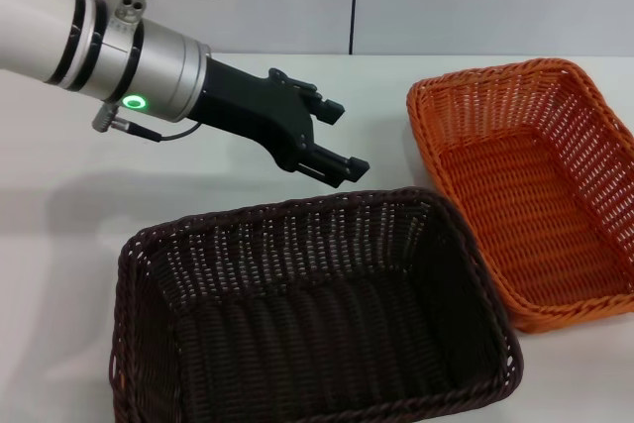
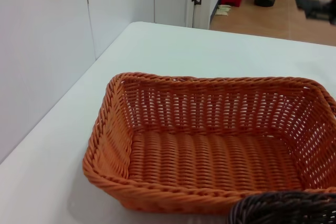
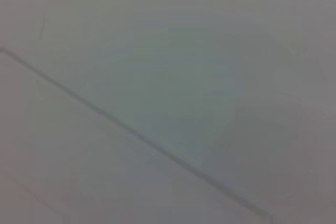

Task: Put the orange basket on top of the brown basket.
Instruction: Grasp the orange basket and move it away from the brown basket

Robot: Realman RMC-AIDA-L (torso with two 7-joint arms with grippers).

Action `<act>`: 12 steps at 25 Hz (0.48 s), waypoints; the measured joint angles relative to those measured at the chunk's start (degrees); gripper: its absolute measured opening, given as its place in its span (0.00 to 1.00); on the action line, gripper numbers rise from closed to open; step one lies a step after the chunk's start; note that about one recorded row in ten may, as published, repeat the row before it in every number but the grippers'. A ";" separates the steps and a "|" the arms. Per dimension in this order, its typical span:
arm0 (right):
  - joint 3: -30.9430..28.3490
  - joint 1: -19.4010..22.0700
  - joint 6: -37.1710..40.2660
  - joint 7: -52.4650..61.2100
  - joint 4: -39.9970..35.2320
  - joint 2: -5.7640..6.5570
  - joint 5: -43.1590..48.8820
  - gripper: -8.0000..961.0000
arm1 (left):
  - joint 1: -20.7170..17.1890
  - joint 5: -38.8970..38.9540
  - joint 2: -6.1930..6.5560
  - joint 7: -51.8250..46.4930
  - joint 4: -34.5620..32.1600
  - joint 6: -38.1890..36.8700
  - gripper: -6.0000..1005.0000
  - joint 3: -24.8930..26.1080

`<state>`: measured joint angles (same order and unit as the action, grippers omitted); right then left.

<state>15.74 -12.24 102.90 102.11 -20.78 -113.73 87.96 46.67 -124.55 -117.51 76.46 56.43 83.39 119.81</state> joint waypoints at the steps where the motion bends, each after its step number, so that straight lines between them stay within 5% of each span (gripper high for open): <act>1: -0.03 -0.71 0.08 -0.20 0.06 -0.37 1.45 0.69 | 0.49 -0.01 0.00 0.03 -0.57 -0.20 0.84 -0.09; 7: 0.00 -5.73 -1.33 -2.01 0.22 -2.11 11.24 0.69 | 1.64 -0.62 -0.08 0.34 -2.01 -0.97 0.84 -0.37; 12: 0.00 -7.28 1.49 -1.92 -0.31 -0.75 19.73 0.69 | 2.06 -0.70 -0.13 0.81 -3.44 -2.07 0.84 -0.96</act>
<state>15.74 -19.52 104.39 100.19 -21.09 -114.48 107.69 48.73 -125.25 -117.64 77.28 52.99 81.32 118.85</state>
